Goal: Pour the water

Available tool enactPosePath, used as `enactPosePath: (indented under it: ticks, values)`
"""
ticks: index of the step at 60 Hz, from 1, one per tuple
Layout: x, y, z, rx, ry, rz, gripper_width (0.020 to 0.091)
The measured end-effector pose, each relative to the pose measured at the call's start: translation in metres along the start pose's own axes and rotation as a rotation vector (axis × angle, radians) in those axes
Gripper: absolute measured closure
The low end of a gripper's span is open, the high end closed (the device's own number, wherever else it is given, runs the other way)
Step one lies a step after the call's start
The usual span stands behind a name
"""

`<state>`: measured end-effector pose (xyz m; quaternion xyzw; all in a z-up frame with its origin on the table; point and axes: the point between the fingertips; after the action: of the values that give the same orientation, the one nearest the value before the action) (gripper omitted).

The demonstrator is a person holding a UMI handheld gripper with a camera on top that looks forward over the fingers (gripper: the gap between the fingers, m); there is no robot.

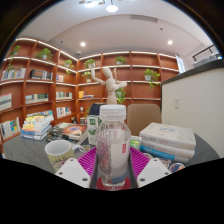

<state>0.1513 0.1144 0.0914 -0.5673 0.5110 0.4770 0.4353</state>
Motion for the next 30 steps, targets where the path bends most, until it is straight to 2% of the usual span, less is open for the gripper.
enactPosePath:
  ticks: [6, 11, 30]
  values:
    - [0.001, -0.008, -0.013, 0.039, 0.018, 0.032, 0.0469]
    - [0.003, -0.012, -0.037, 0.060, 0.020, 0.057, 0.0285]
    - [0.003, -0.014, -0.156, 0.163, 0.011, 0.059, 0.0282]
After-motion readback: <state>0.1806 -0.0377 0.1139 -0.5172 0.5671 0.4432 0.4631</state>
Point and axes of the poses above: the point between the fingertips, and its own axes, seen from behind it with the camera up: y to the left, x down, z forward, the way the camera looks, and after that the axes turned 7 degrees about x, right-handed
